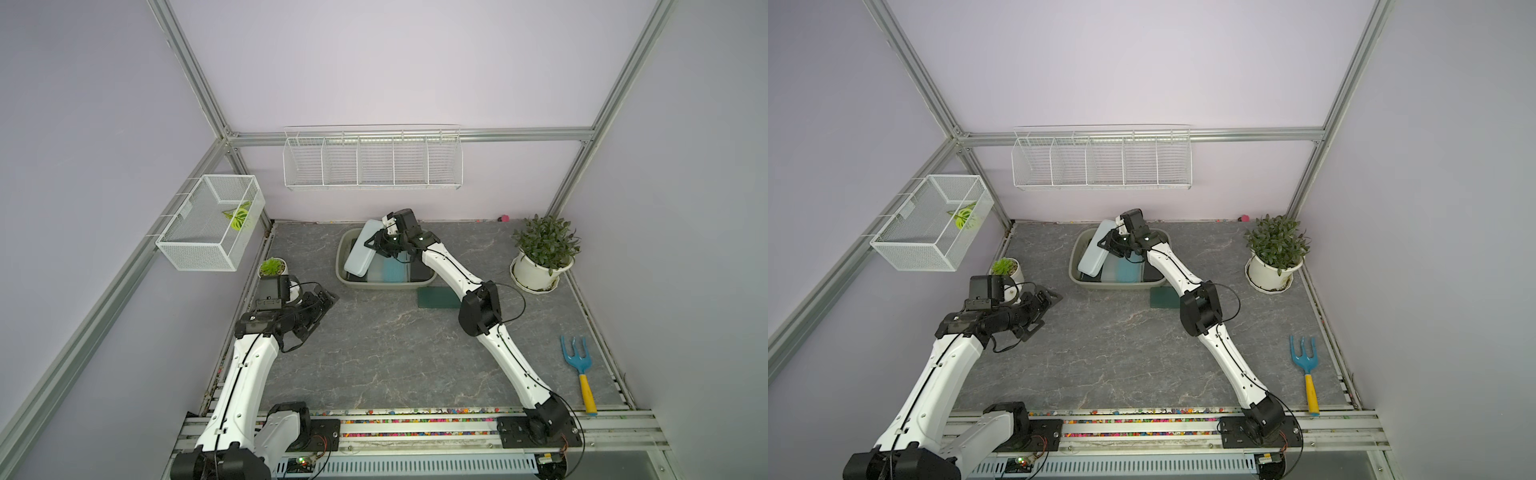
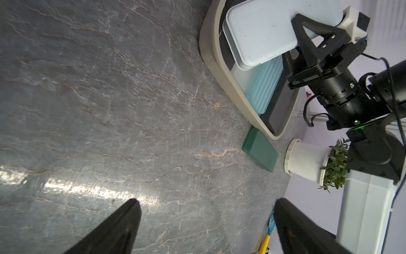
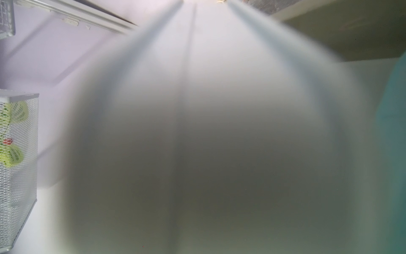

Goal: Put the pencil case into the storage box
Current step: Place the pencil case at the storage box.

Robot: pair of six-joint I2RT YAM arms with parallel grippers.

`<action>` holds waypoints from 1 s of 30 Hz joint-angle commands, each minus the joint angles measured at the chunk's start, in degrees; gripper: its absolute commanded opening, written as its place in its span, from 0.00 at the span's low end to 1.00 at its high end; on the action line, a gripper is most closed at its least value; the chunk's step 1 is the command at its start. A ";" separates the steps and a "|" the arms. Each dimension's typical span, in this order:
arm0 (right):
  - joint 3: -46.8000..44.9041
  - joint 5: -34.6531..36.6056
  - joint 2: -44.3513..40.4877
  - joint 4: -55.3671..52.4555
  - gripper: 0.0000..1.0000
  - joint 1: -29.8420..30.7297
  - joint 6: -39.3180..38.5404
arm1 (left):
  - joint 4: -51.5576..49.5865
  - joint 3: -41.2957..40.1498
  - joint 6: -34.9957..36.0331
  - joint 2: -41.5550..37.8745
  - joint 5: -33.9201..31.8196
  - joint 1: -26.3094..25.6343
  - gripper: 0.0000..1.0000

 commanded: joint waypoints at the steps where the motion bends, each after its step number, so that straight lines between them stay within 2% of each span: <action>1: 0.19 4.29 2.87 -2.17 0.47 -1.04 -0.54 | -0.91 2.45 2.02 0.49 0.40 0.73 0.99; 4: -0.16 4.65 2.52 -2.76 0.61 -1.46 -0.55 | -0.21 2.87 2.28 1.43 0.33 0.87 0.99; 10: -0.60 4.00 1.37 -4.37 0.71 -2.03 -0.71 | 1.67 4.88 2.60 4.15 0.06 0.91 0.99; 15: -4.24 3.86 -4.36 -6.17 0.75 -2.54 -3.38 | 3.22 7.52 2.72 6.97 -0.31 0.92 0.99; 21: -8.15 2.17 -11.31 -13.13 0.77 -2.51 -6.81 | 6.22 10.92 2.64 11.82 1.46 0.97 0.99; 26: -18.17 0.44 -19.85 -12.63 0.77 -2.21 -9.20 | 9.39 13.72 2.59 16.41 2.02 0.91 0.97; 30: -28.28 1.22 -29.13 -10.35 0.73 -2.52 -11.05 | 14.33 15.19 1.70 21.24 1.84 0.44 0.87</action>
